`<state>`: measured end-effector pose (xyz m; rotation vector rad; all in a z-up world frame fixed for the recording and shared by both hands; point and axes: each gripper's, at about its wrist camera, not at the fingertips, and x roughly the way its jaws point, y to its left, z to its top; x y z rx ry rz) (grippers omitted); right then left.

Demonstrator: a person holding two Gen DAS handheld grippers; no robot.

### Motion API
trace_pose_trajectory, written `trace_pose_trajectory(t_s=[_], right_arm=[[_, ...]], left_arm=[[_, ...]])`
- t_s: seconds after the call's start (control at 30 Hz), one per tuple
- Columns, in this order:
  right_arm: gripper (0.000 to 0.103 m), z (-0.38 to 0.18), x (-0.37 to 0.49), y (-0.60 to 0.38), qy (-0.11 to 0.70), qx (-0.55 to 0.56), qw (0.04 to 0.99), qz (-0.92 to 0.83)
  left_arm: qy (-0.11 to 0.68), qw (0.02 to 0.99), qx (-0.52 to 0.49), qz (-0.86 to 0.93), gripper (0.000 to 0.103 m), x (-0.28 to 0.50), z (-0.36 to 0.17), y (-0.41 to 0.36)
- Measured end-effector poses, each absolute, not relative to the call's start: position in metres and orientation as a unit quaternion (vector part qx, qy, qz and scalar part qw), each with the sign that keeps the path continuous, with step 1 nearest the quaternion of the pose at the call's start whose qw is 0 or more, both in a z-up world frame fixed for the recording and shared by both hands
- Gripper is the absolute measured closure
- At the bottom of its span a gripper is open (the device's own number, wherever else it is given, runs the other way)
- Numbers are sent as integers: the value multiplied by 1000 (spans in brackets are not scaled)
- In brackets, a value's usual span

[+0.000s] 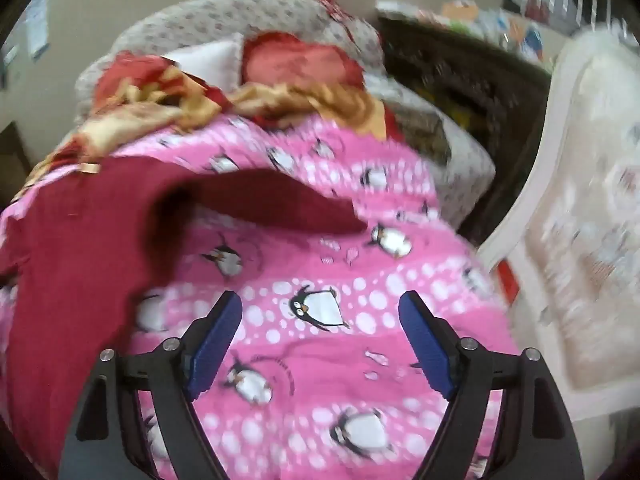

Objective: Fold small clothes

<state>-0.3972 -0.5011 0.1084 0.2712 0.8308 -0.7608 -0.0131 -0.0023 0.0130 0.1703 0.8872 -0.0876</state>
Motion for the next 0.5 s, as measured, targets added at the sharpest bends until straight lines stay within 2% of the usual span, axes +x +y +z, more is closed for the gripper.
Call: trace_pose_trajectory(t_s=[0.2,0.33,0.5], right_arm=[[7,206,-409,-456,363,114,880,-283],[7,248,-404,-431,337,113,908,-223],[7,240,-363,-388,329,69,920,-204]], left_arm=[[392,912,72,-95,0,-65,67,-8],[377,913,66,-142,0,-95,98,-21],[369,911,69,-171,0,-124,112,-42]])
